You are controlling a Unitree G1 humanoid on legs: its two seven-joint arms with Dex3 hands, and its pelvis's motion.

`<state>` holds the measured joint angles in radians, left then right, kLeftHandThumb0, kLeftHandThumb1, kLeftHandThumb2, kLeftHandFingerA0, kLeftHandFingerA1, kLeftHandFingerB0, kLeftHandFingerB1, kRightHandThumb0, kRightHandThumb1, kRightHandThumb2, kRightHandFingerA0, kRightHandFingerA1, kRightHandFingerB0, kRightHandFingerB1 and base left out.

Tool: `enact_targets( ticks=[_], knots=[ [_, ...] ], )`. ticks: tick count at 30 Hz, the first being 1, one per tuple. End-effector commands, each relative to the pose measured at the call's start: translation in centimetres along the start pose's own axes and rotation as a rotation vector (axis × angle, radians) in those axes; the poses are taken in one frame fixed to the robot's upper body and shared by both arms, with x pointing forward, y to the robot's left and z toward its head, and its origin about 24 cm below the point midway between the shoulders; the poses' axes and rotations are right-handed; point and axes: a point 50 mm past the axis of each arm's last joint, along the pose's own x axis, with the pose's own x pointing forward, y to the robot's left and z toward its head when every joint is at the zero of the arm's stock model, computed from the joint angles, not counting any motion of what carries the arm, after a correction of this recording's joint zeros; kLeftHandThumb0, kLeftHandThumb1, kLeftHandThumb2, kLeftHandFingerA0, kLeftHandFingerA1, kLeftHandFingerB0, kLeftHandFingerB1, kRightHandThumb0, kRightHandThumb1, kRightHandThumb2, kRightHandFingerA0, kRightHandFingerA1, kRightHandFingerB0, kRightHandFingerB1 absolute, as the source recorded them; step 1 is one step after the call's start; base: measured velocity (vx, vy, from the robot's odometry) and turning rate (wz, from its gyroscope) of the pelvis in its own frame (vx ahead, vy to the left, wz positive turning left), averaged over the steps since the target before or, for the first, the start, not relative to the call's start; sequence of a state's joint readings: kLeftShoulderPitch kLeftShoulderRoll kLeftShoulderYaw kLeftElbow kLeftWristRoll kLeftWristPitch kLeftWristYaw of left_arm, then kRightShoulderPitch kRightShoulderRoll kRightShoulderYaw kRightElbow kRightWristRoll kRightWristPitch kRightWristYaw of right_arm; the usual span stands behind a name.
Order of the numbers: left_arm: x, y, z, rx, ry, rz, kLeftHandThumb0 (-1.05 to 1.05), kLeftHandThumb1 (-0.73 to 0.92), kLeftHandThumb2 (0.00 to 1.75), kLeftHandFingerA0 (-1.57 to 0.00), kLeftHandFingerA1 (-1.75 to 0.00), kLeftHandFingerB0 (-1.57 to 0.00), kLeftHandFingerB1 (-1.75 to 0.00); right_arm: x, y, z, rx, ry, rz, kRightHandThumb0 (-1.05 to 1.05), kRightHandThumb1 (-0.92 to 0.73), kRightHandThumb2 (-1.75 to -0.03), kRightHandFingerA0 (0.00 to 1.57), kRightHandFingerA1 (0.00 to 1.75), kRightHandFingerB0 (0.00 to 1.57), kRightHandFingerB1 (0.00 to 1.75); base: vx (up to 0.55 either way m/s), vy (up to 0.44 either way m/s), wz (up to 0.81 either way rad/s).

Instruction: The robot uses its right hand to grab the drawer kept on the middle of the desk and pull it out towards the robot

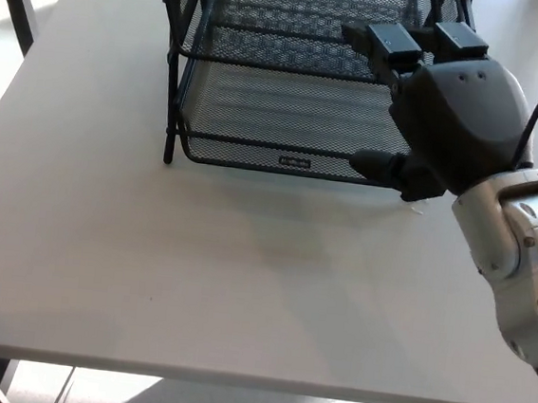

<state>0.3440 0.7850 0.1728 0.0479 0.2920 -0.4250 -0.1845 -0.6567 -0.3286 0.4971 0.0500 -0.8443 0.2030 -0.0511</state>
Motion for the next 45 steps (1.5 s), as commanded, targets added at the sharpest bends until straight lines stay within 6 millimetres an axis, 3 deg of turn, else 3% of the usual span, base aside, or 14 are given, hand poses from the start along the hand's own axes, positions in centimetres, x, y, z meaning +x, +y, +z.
enact_targets(
  ticks=[1,20,21,33,35,36,37,38,39,40,41,42,43,45],
  knots=[
    [-0.2,0.1,-0.2,0.018,0.001,0.003,-0.29,0.53,0.56,-0.81,-0.90,-0.82,-0.62,1.7,1.0,-0.8,-0.160,-0.017,-0.186,-0.67,-0.41,-0.79,0.19,0.54,0.09,0.46,0.00,0.000,0.00],
    [-0.1,0.1,-0.1,0.029,-0.002,-0.020,-0.29,0.54,0.57,-0.81,-0.91,-0.81,-0.62,3.7,2.2,-3.3,-0.244,0.007,-0.235,-0.60,-0.42,-0.79,0.25,0.58,0.19,0.49,0.00,0.000,0.00],
    [-0.1,0.1,-0.1,0.028,-0.005,-0.017,-0.29,0.54,0.57,-0.81,-0.91,-0.82,-0.62,4.0,2.2,-3.2,-0.269,-0.010,-0.254,-0.57,-0.52,-0.55,0.31,0.56,0.26,0.42,0.00,0.000,0.00],
    [0.2,0.4,0.1,0.035,-0.013,-0.032,-0.28,0.55,0.56,-0.80,-0.89,-0.82,-0.62,5.2,1.8,-4.3,-0.372,-0.068,-0.227,-0.52,-0.53,-0.56,0.34,0.58,0.24,0.42,0.00,0.000,0.00],
    [0.4,0.5,0.2,0.044,-0.018,-0.030,-0.28,0.54,0.56,-0.81,-0.88,-0.82,-0.61,5.2,1.7,-4.6,-0.395,-0.073,-0.239,-0.55,-0.51,-0.56,0.39,0.61,0.29,0.43,0.00,0.000,0.00],
    [0.4,0.5,0.3,0.049,-0.030,-0.026,-0.27,0.54,0.56,-0.80,-0.88,-0.82,-0.62,5.1,1.8,-4.8,-0.407,-0.085,-0.242,-0.55,-0.39,-0.80,0.48,0.69,0.29,0.52,0.00,0.000,0.00],
    [0.5,0.5,0.3,0.048,-0.039,-0.023,-0.27,0.54,0.56,-0.81,-0.89,-0.82,-0.62,5.0,1.8,-5.0,-0.409,-0.096,-0.235,-0.50,-0.51,-0.56,0.54,0.66,0.35,0.43,0.00,0.000,0.00],
    [0.5,0.5,0.2,0.049,-0.037,-0.026,-0.27,0.54,0.56,-0.81,-0.89,-0.82,-0.62,5.0,1.9,-5.2,-0.425,-0.104,-0.224,-0.50,-0.53,-0.56,0.56,0.67,0.32,0.45,0.00,0.000,0.00],
    [0.6,0.5,0.3,0.051,-0.036,-0.028,-0.27,0.54,0.56,-0.81,-0.89,-0.82,-0.62,5.0,1.9,-5.3,-0.441,-0.104,-0.220,-0.52,-0.41,-0.81,0.57,0.73,0.25,0.55,0.00,0.000,0.00],
    [0.6,0.6,0.3,0.053,-0.038,-0.028,-0.27,0.54,0.56,-0.81,-0.88,-0.82,-0.62,5.0,1.9,-5.3,-0.459,-0.109,-0.221,-0.46,-0.52,-0.55,0.64,0.70,0.28,0.48,0.00,0.000,0.00],
    [0.7,0.7,0.3,0.053,-0.037,-0.030,-0.28,0.55,0.57,-0.80,-0.88,-0.81,-0.62,5.0,1.9,-5.4,-0.465,-0.121,-0.220,-0.49,-0.40,-0.77,0.64,0.76,0.21,0.54,0.00,0.000,0.00],
    [0.7,0.8,0.3,0.055,-0.036,-0.033,-0.28,0.55,0.57,-0.80,-0.89,-0.81,-0.62,5.0,1.9,-5.5,-0.456,-0.122,-0.202,-0.39,-0.52,-0.56,0.71,0.80,0.23,0.48,0.00,0.000,0.00],
    [0.7,0.8,0.3,0.057,-0.035,-0.035,-0.28,0.55,0.57,-0.80,-0.89,-0.81,-0.62,5.1,2.0,-5.5,-0.446,-0.127,-0.191,-0.39,-0.52,-0.56,0.71,0.80,0.23,0.48,0.00,0.000,0.00],
    [0.9,1.0,0.3,0.060,-0.038,-0.032,-0.28,0.55,0.57,-0.80,-0.88,-0.82,-0.62,5.0,1.9,-5.6,-0.441,-0.138,-0.190,-0.37,-0.54,-0.56,0.84,1.13,0.31,0.48,0.00,0.000,0.00]
  ],
)
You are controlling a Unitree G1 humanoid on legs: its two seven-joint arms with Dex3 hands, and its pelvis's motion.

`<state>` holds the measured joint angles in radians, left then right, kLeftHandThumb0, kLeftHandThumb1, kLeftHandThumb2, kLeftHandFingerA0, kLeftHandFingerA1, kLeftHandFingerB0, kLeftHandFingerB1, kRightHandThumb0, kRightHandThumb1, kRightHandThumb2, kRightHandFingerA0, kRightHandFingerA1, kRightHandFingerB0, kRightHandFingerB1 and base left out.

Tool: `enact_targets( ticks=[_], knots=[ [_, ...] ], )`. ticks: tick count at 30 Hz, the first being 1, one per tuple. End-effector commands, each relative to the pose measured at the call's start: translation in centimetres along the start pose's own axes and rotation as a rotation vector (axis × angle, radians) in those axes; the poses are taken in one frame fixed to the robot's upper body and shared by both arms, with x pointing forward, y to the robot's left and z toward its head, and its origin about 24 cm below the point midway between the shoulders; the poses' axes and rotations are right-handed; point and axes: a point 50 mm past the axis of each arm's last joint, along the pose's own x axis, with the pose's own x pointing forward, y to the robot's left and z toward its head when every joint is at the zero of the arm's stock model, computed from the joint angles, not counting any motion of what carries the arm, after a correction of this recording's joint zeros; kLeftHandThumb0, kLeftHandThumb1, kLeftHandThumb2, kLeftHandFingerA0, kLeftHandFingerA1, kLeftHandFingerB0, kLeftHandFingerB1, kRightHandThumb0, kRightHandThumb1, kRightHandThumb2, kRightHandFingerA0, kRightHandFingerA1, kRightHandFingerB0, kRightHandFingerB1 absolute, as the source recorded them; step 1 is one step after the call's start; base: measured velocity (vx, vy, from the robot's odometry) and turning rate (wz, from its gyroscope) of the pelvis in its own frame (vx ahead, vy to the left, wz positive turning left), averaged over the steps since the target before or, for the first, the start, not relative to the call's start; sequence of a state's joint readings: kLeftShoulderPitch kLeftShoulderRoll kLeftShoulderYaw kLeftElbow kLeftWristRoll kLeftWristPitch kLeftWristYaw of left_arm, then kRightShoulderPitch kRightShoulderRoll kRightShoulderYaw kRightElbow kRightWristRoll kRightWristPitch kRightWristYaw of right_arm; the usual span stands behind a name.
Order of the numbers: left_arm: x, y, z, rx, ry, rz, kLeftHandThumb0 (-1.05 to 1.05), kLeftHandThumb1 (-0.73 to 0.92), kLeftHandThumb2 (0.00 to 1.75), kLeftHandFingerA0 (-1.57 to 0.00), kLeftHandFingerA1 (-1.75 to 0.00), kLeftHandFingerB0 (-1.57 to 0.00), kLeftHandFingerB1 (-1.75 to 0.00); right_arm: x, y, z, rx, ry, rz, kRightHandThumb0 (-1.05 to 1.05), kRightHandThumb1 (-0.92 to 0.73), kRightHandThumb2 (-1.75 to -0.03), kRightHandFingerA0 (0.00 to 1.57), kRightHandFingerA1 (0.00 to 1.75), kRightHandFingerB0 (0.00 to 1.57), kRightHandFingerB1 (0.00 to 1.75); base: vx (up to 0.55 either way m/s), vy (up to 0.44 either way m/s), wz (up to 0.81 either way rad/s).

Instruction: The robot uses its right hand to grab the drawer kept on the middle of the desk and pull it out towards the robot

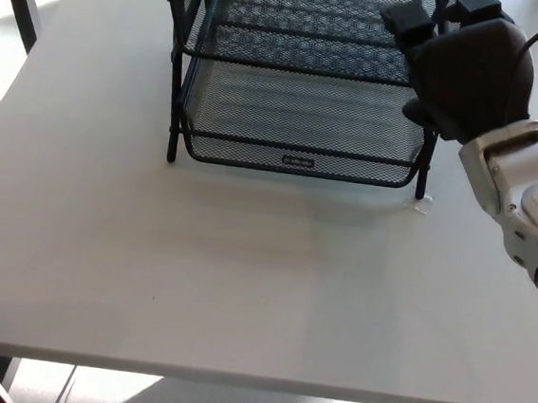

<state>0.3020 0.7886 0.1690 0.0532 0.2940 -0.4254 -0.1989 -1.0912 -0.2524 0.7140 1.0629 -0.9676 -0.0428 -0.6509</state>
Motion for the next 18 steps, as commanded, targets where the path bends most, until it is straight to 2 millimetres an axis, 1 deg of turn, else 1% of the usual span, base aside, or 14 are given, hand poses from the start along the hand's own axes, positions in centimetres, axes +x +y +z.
enact_targets(
  ticks=[1,2,3,4,5,8,9,10,11,12,13,14,15,18],
  knots=[
    [0.4,0.4,0.1,0.049,-0.032,-0.037,-0.28,0.54,0.57,-0.82,-0.89,-0.83,-0.63,0.2,-0.9,-0.7,-0.023,-0.098,-0.098,-0.37,-0.54,-0.58,0.88,1.28,0.36,0.51,0.00,0.000,0.00],
    [0.4,0.4,0.1,0.053,-0.033,-0.040,-0.29,0.55,0.57,-0.82,-0.90,-0.83,-0.63,0.1,-0.8,-0.8,-0.020,-0.107,-0.083,-0.34,-0.55,-0.59,0.90,1.34,0.38,0.52,0.00,0.000,0.00],
    [0.4,0.4,0.1,0.054,-0.034,-0.042,-0.29,0.55,0.57,-0.82,-0.90,-0.83,-0.63,0.1,-0.7,-0.8,-0.019,-0.111,-0.077,-0.34,-0.55,-0.59,0.90,1.34,0.38,0.52,0.00,0.000,0.00],
    [0.5,0.8,0.2,0.058,-0.033,-0.044,-0.28,0.55,0.57,-0.80,-0.88,-0.82,-0.62,0.0,-0.7,-1.0,-0.012,-0.118,-0.082,-0.33,-0.55,-0.60,0.86,1.50,0.58,0.54,0.00,0.000,0.00],
    [0.6,0.9,0.2,0.063,-0.034,-0.044,-0.27,0.55,0.57,-0.79,-0.87,-0.82,-0.61,0.0,-0.7,-1.0,-0.007,-0.123,-0.082,-0.34,-0.55,-0.60,0.83,1.49,0.66,0.56,0.00,0.000,0.00],
    [0.6,1.0,0.2,0.067,-0.036,-0.045,-0.27,0.55,0.57,-0.79,-0.87,-0.82,-0.61,-0.1,-0.7,-1.0,-0.004,-0.126,-0.080,-0.34,-0.55,-0.60,0.83,1.49,0.66,0.56,0.00,0.000,0.00],
    [0.6,1.0,0.2,0.069,-0.037,-0.046,-0.27,0.55,0.56,-0.81,-0.87,-0.83,-0.62,-0.3,-0.5,-1.0,-0.008,-0.134,-0.096,-0.35,-0.53,-0.63,0.77,1.48,0.88,0.70,0.00,0.000,0.00],
    [0.6,1.0,0.2,0.079,-0.049,-0.040,-0.27,0.54,0.56,-0.82,-0.89,-0.83,-0.62,-0.4,-0.5,-0.9,0.004,-0.136,-0.109,-0.36,-0.54,-0.62,0.76,1.55,0.87,0.74,0.00,0.000,0.00],
    [0.8,1.1,0.3,0.081,-0.057,-0.035,-0.27,0.54,0.56,-0.82,-0.90,-0.83,-0.63,-0.4,-0.6,-1.1,0.014,-0.138,-0.117,-0.33,-0.54,-0.63,0.77,1.57,0.87,0.75,0.00,0.000,0.00],
    [0.8,1.1,0.3,0.082,-0.059,-0.034,-0.27,0.54,0.56,-0.82,-0.90,-0.83,-0.63,-0.4,-0.6,-1.1,0.015,-0.139,-0.119,-0.33,-0.54,-0.63,0.77,1.57,0.87,0.75,0.00,0.000,0.00],
    [0.8,1.1,0.3,0.080,-0.058,-0.036,-0.27,0.55,0.57,-0.82,-0.89,-0.83,-0.63,-0.4,-0.6,-1.1,0.017,-0.142,-0.121,-0.35,-0.55,-0.63,0.79,1.58,0.87,0.81,0.00,0.000,0.00],
    [0.8,1.2,0.3,0.079,-0.057,-0.037,-0.27,0.55,0.57,-0.82,-0.89,-0.83,-0.63,-0.4,-0.6,-1.1,0.017,-0.143,-0.122,-0.35,-0.55,-0.63,0.79,1.58,0.87,0.81,0.00,0.000,0.00],
    [0.8,1.2,0.3,0.076,-0.057,-0.036,-0.26,0.55,0.57,-0.82,-0.90,-0.83,-0.63,-0.5,-0.6,-1.0,0.016,-0.144,-0.126,-0.37,-0.58,-0.64,0.78,1.59,0.85,0.86,0.00,0.000,0.00],
    [0.8,1.2,0.2,0.084,-0.056,-0.040,-0.27,0.55,0.57,-0.81,-0.87,-0.82,-0.62,-0.8,-0.3,-0.8,0.012,-0.151,-0.136,-0.37,-0.58,-0.63,0.80,1.61,0.87,0.85,0.00,0.000,0.00]
  ],
)
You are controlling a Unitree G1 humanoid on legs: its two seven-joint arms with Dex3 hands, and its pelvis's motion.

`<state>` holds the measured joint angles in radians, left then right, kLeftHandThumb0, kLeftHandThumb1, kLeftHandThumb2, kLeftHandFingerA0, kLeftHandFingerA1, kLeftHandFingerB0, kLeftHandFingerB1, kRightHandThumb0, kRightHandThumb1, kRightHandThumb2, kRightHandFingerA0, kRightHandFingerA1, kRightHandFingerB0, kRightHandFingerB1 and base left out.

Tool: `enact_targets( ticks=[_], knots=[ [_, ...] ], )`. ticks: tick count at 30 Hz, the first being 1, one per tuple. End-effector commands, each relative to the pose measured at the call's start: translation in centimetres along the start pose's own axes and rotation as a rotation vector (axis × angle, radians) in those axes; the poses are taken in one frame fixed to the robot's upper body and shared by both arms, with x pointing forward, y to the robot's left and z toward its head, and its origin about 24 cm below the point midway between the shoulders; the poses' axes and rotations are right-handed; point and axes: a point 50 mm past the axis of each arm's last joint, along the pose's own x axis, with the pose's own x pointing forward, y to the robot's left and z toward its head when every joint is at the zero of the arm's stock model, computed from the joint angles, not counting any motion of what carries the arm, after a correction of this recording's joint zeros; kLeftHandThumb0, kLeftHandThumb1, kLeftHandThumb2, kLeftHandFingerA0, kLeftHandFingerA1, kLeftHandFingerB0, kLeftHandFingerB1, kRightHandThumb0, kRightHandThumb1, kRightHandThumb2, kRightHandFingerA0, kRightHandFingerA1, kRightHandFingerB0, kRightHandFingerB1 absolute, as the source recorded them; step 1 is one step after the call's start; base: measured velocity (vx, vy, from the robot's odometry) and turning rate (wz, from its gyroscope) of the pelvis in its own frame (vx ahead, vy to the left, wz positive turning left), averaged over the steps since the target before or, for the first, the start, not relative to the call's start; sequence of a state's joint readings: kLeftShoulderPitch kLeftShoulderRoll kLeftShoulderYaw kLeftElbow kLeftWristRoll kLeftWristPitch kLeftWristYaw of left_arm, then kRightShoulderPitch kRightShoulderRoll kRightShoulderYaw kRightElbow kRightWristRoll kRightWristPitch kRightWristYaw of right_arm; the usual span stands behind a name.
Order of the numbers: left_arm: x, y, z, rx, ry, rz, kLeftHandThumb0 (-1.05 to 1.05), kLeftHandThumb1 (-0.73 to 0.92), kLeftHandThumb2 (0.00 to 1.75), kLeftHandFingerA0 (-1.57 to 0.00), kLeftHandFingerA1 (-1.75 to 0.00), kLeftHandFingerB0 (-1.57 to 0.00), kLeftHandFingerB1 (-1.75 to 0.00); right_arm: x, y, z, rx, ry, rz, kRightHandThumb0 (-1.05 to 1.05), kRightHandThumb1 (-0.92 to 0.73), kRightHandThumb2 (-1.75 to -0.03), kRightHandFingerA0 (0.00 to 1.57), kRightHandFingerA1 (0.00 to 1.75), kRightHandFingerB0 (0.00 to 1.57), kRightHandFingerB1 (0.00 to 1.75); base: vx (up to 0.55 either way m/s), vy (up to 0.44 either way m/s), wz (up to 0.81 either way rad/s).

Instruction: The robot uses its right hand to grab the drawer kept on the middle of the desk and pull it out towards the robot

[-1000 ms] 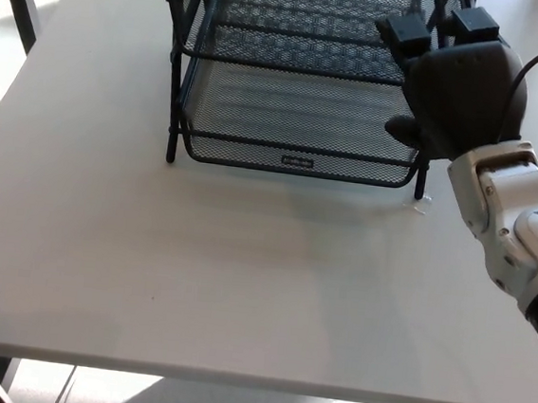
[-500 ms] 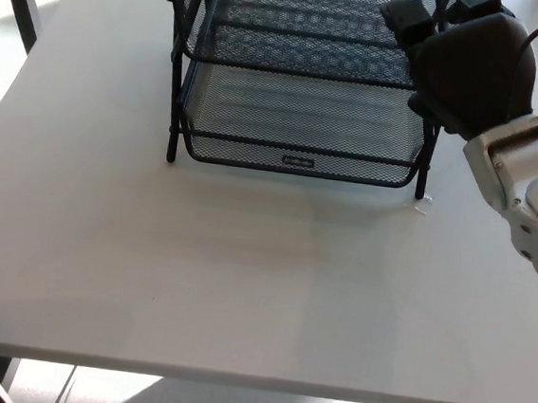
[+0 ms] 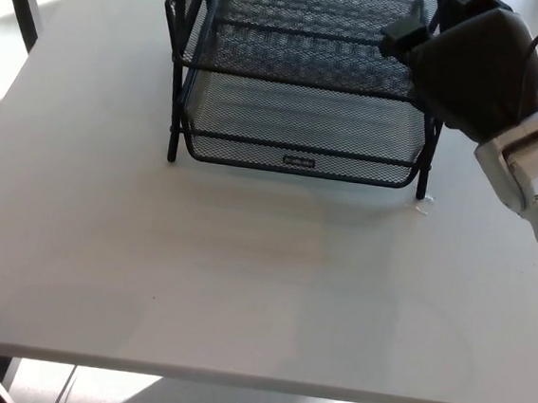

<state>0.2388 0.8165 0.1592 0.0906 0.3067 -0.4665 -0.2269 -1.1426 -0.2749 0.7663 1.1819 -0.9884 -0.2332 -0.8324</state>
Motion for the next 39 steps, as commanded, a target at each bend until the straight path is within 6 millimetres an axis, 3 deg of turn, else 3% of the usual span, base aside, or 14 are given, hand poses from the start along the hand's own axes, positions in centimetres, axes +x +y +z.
enact_targets(
  ticks=[1,5,6,8,9,12,13,14,16,19,21,32,39],
  knots=[
    [0.0,0.1,0.1,0.030,-0.012,-0.031,-0.28,0.55,0.57,-0.81,-0.87,-0.83,-0.61,-0.7,0.1,-0.1,-0.004,-0.017,-0.057,-0.37,-0.56,-0.62,0.82,1.64,0.90,0.90,0.00,0.000,0.00],
    [0.0,0.1,0.1,0.021,-0.019,-0.024,-0.26,0.54,0.56,-0.81,-0.89,-0.83,-0.63,-1.0,0.3,0.0,0.007,-0.014,-0.073,-0.33,-0.53,-0.67,0.84,1.63,0.89,0.99,0.00,0.000,0.00],
    [0.0,0.1,0.1,0.019,-0.018,-0.025,-0.27,0.55,0.56,-0.81,-0.88,-0.83,-0.62,-1.1,0.3,0.0,0.019,-0.014,-0.072,-0.35,-0.55,-0.64,0.84,1.63,0.89,0.90,0.00,0.000,0.00],
    [0.0,0.0,0.1,0.021,-0.016,-0.023,-0.28,0.55,0.57,-0.81,-0.87,-0.82,-0.62,-1.1,0.3,0.0,0.025,-0.017,-0.074,-0.32,-0.53,-0.65,0.83,1.63,0.89,0.93,0.00,0.000,0.00],
    [0.0,0.0,0.1,0.018,-0.018,-0.020,-0.27,0.54,0.56,-0.82,-0.88,-0.83,-0.62,-1.2,0.3,0.1,0.038,-0.013,-0.072,-0.36,-0.54,-0.62,0.84,1.62,0.91,0.79,0.00,0.000,0.00],
    [0.0,0.0,0.1,0.019,-0.021,-0.020,-0.27,0.55,0.57,-0.81,-0.89,-0.83,-0.62,-1.2,0.3,0.1,0.030,-0.011,-0.080,-0.34,-0.53,-0.62,0.85,1.61,0.92,0.80,0.00,0.000,0.00],
    [-0.1,0.0,0.1,0.020,-0.017,-0.027,-0.28,0.56,0.56,-0.80,-0.89,-0.82,-0.62,-1.3,0.3,0.1,0.039,-0.005,-0.093,-0.27,-0.50,-0.67,0.85,1.67,0.88,1.11,0.00,0.000,0.00],
    [0.0,0.0,0.1,0.019,-0.020,-0.024,-0.28,0.56,0.57,-0.81,-0.90,-0.83,-0.63,-1.4,0.3,0.1,0.036,-0.004,-0.098,-0.25,-0.50,-0.74,0.84,1.66,0.84,1.18,0.00,0.000,0.00],
    [-0.1,-0.2,0.1,0.013,-0.021,-0.026,-0.28,0.55,0.56,-0.82,-0.89,-0.82,-0.62,-1.6,0.5,0.1,0.032,0.000,-0.100,-0.27,-0.50,-0.72,0.84,1.66,0.84,1.15,0.00,0.000,0.00],
    [-0.1,-0.2,0.1,0.011,-0.019,-0.024,-0.27,0.55,0.56,-0.81,-0.89,-0.83,-0.62,-1.9,0.5,0.2,0.062,0.012,-0.090,-0.33,-0.52,-0.62,0.84,1.57,0.89,0.81,0.00,0.000,0.00],
    [-0.1,-0.2,0.1,0.011,-0.022,-0.021,-0.27,0.55,0.56,-0.82,-0.89,-0.83,-0.63,-2.2,0.5,0.2,0.069,0.010,-0.090,-0.33,-0.52,-0.60,0.84,1.54,0.91,0.77,0.00,0.000,0.00],
    [-0.2,-0.3,-0.2,0.000,-0.012,-0.020,-0.27,0.54,0.56,-0.82,-0.93,-0.84,-0.65,-5.8,-0.7,1.1,0.108,0.006,-0.254,-0.39,-0.50,-0.55,0.91,1.52,0.97,0.66,0.00,0.000,0.00],
    [-0.4,-0.4,-0.2,0.008,-0.009,-0.021,-0.26,0.54,0.56,-0.80,-0.89,-0.83,-0.63,-8.3,-1.9,1.4,0.126,-0.004,-0.278,-0.34,-0.49,-0.58,0.90,1.56,0.95,0.71,0.00,0.000,0.00]
  ],
)
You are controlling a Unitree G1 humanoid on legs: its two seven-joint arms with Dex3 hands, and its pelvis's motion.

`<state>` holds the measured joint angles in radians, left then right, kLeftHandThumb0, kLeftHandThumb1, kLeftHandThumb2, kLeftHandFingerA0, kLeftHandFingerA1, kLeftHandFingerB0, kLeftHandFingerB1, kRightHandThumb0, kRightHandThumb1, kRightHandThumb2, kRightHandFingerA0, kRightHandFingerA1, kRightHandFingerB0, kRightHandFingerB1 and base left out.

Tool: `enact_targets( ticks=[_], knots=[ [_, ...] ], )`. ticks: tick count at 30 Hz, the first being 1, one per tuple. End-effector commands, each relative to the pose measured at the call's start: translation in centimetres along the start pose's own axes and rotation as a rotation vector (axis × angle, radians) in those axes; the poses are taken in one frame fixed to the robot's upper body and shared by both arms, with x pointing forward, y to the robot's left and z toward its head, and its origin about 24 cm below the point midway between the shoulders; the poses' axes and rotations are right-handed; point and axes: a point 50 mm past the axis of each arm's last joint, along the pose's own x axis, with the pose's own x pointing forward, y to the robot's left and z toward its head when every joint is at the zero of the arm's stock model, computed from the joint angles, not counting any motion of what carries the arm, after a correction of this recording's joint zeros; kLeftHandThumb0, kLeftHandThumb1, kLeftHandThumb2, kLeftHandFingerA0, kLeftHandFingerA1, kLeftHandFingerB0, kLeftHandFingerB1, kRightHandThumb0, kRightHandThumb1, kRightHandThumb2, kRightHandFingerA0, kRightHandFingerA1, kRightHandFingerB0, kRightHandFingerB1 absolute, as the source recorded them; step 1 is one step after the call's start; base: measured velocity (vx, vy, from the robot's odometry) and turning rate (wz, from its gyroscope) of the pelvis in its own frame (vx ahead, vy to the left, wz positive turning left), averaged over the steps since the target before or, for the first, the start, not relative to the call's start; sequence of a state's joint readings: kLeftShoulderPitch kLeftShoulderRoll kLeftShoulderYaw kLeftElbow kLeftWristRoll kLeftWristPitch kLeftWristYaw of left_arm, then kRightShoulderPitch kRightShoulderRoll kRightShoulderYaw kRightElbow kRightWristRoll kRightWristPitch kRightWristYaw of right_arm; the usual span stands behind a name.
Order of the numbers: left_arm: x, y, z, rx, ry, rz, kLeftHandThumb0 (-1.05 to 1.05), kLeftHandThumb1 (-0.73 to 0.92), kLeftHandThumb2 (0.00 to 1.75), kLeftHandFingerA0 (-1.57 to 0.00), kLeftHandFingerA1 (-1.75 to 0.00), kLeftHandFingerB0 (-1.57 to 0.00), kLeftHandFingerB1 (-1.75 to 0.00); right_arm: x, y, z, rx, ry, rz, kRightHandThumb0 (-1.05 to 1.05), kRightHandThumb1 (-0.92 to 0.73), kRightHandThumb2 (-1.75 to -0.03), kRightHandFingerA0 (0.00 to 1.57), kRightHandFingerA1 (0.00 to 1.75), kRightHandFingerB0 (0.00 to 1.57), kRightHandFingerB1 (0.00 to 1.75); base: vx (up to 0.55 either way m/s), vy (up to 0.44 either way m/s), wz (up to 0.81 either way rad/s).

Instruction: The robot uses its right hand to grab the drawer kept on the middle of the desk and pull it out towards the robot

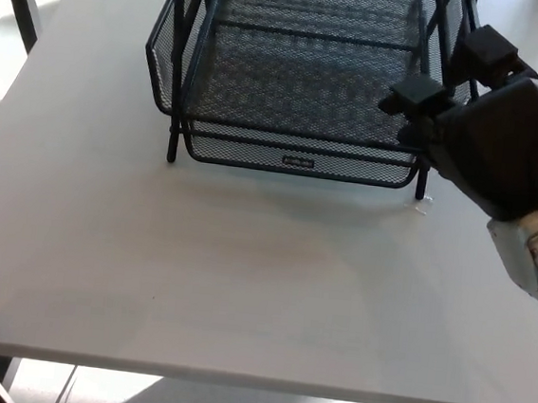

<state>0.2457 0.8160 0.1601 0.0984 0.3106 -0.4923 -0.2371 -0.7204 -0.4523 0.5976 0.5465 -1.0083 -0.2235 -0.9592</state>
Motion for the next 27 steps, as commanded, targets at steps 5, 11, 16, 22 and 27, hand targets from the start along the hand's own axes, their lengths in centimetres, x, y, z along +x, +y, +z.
enact_targets(
  ticks=[5,11,16,22,27],
  knots=[
    [-0.2,-0.1,-0.3,-0.011,0.018,-0.004,-0.26,0.54,0.56,-0.80,-0.90,-0.83,-0.63,-2.7,-1.7,-0.4,-0.013,0.035,0.061,-0.30,-0.44,-0.64,0.88,1.52,0.91,0.80,0.00,0.000,0.00],
    [-0.4,-0.2,-0.3,-0.005,0.014,-0.005,-0.26,0.54,0.56,-0.81,-0.89,-0.83,-0.62,-3.2,-1.9,-0.3,-0.009,0.062,0.040,-0.35,-0.47,-0.58,0.89,1.57,0.95,0.74,0.00,0.000,0.00],
    [-0.4,-0.3,-0.3,-0.005,0.012,-0.004,-0.26,0.55,0.57,-0.81,-0.90,-0.83,-0.62,-3.0,-1.9,-0.5,-0.034,0.072,0.044,-0.34,-0.48,-0.58,0.89,1.58,0.94,0.74,0.00,0.000,0.00],
    [-0.4,-0.2,-0.3,-0.003,0.014,-0.011,-0.26,0.55,0.57,-0.80,-0.88,-0.82,-0.61,-2.9,-2.1,-0.2,-0.054,0.158,0.217,-0.61,-0.64,-0.59,0.41,0.53,0.19,0.35,0.00,0.000,0.00],
    [-0.4,-0.3,-0.3,-0.004,0.014,-0.009,-0.27,0.55,0.56,-0.80,-0.90,-0.82,-0.63,-2.8,-2.1,-0.1,-0.085,0.211,0.291,-0.74,-0.45,-0.85,0.00,0.22,0.02,0.34,0.00,0.000,0.00]
  ],
)
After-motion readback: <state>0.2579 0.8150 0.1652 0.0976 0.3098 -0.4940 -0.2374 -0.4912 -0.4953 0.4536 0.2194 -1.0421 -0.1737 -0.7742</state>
